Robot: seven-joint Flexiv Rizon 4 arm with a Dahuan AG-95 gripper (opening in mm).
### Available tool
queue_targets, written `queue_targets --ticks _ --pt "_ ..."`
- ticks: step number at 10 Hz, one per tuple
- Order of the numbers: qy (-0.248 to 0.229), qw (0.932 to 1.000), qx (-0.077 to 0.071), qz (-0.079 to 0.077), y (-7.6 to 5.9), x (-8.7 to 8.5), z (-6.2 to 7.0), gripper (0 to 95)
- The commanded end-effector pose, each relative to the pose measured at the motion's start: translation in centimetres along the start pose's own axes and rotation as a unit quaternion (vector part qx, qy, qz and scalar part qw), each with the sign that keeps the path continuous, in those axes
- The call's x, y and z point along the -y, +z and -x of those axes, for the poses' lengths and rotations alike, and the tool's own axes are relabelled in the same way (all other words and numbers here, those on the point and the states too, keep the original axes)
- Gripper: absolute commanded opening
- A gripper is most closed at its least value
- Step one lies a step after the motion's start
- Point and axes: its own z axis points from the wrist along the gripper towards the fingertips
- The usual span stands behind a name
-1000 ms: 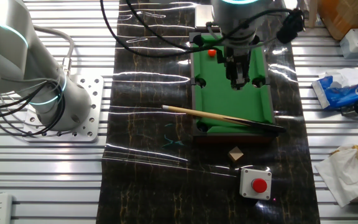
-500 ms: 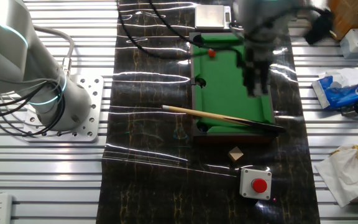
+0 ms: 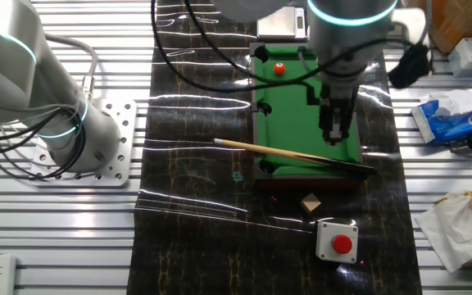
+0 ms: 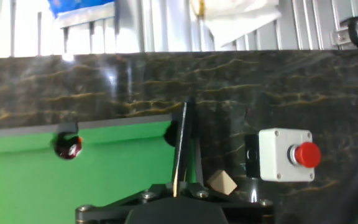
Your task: Hit the pool ball
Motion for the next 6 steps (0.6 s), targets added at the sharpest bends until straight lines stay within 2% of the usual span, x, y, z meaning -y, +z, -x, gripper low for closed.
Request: queue_targets --ticks 1,4,5,6 --pt "0.018 0.9998 0.002 0.006 0.8 0.0 0.7 38.0" --pt "0.033 0.9993 -0.004 0.016 1.8 0.3 2.8 38.0" --pt "0.034 0.9990 -0.010 0.025 2.2 0.7 3.0 38.0" --pt "0.033 0.9991 -0.011 0.026 2.6 1.0 3.0 38.0"
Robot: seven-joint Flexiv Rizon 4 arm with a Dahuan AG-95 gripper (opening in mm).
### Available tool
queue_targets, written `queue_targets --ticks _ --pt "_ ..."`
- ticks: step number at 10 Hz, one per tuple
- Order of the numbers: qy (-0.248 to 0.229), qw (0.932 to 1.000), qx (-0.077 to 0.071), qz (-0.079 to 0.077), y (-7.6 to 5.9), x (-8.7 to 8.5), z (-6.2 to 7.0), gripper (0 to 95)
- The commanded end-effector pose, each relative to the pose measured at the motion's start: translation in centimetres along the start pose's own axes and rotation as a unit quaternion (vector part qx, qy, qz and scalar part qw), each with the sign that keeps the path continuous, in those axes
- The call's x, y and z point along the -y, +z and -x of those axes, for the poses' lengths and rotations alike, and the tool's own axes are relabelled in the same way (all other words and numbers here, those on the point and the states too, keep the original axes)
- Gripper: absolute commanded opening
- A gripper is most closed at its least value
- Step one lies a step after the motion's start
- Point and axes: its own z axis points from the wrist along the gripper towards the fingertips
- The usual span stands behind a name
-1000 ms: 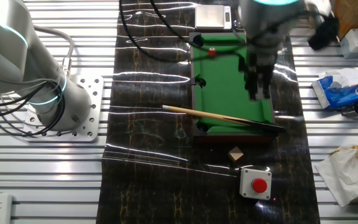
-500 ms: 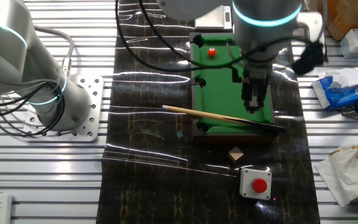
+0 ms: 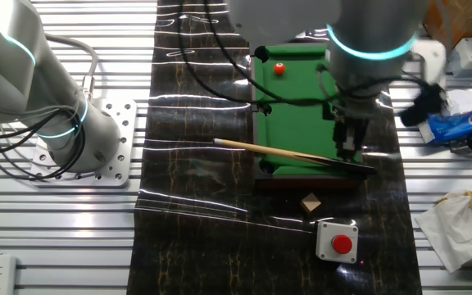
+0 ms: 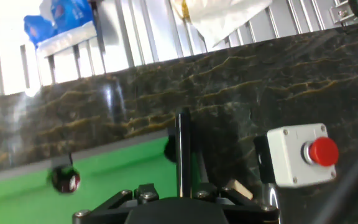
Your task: Hit the pool ball
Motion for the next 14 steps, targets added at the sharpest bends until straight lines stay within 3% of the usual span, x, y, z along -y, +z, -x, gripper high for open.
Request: queue_targets --ticks 1,7,10,14 --pt "-0.002 1.0000 -0.001 0.002 0.7 0.6 -0.1 38.0" --pt "-0.005 1.0000 0.000 0.002 3.7 0.7 -0.4 38.0" --pt "0.015 0.9999 0.001 0.005 5.0 0.3 0.3 38.0" --pt "0.023 0.9997 -0.002 0.013 5.4 0.0 1.1 38.0"
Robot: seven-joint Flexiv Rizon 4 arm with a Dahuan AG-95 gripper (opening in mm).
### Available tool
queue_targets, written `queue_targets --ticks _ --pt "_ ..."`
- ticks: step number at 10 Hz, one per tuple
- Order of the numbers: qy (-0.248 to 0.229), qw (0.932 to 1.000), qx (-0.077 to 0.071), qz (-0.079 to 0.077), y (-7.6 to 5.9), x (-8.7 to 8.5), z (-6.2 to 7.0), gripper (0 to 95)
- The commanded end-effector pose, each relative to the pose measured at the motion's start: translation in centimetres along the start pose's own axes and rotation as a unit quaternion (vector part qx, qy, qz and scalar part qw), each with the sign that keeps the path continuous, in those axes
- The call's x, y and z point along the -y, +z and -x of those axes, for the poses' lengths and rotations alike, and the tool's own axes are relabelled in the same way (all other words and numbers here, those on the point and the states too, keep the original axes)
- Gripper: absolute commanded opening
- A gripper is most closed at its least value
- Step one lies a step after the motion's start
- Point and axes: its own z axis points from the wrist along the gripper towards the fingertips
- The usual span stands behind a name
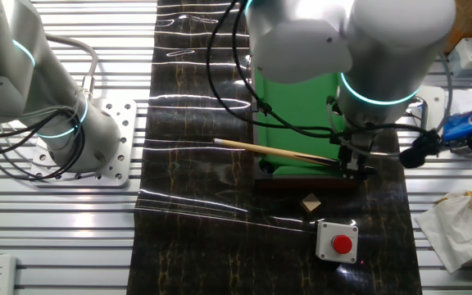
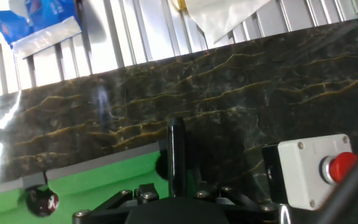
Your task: Hit the pool ball
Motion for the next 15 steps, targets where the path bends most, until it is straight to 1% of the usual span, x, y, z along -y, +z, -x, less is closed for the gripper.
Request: queue_targets --ticks 1,3,5,6,9,10,11,12,13,15 --pt "0.000 1.0000 -0.001 0.004 0.2 -0.1 0.0 38.0" --pt "0.000 1.0000 -0.002 0.004 0.7 -0.2 -0.2 38.0" --pt "0.000 1.0000 -0.004 0.000 1.1 -0.7 -0.5 38.0" --pt "0.000 1.0000 -0.004 0.002 1.2 -0.8 -0.6 19.0" --pt "0.000 1.0000 -0.005 0.001 1.5 -0.7 -1.5 19.0" --pt "0.000 1.0000 -0.006 0.002 1.7 -0.6 -2.0 0.0" --pt "0.000 1.0000 -0.008 0.002 1.6 -0.5 -2.0 0.0" --pt "0.001 0.9999 -0.014 0.008 1.4 -0.5 -1.9 0.0" --pt "0.002 0.9998 -0.017 0.010 0.9 -0.4 -1.7 0.0" --pt "0.001 0.9997 -0.025 0.008 -0.7 0.1 -1.1 0.0"
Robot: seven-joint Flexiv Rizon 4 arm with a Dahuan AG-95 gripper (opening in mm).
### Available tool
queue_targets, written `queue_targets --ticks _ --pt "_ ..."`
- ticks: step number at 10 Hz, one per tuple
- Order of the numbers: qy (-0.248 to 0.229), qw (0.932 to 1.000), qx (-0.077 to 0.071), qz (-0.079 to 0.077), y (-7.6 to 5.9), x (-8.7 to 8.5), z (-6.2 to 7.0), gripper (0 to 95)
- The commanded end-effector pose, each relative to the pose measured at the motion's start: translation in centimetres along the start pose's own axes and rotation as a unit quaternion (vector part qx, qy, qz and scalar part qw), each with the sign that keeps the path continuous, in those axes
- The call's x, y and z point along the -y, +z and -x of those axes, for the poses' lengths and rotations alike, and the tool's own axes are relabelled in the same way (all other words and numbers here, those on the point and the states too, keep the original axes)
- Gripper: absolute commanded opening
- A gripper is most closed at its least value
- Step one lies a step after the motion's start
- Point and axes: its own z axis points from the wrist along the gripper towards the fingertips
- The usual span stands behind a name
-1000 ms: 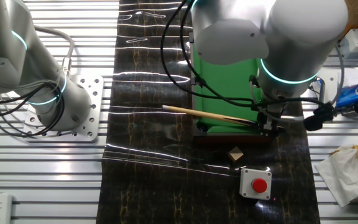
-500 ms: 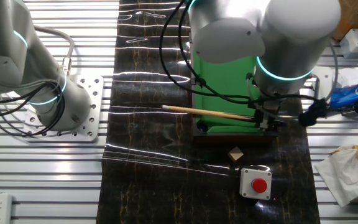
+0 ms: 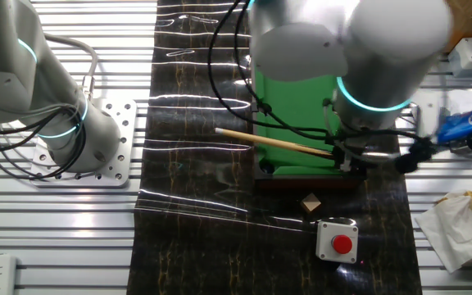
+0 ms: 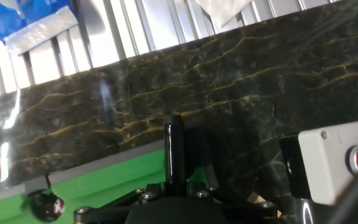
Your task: Hit the pool ball
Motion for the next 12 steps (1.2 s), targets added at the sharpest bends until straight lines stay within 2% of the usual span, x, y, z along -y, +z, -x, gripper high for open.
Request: queue_targets --ticks 1,4,6,9,10,12 --pt "-0.001 1.0000 0.000 -0.005 -1.4 0.8 0.5 0.0" --pt "-0.001 0.9999 -0.005 -0.009 -2.9 1.8 2.2 0.0" --pt "-0.001 0.9999 -0.010 -0.013 -4.2 1.9 4.1 0.0" --pt "-0.001 0.9998 -0.013 -0.017 -5.0 1.4 5.4 0.0" --pt "-0.001 0.9996 -0.021 -0.019 -5.1 1.2 5.7 0.0" --pt "-0.001 0.9995 -0.023 -0.020 -5.1 1.1 5.8 0.0"
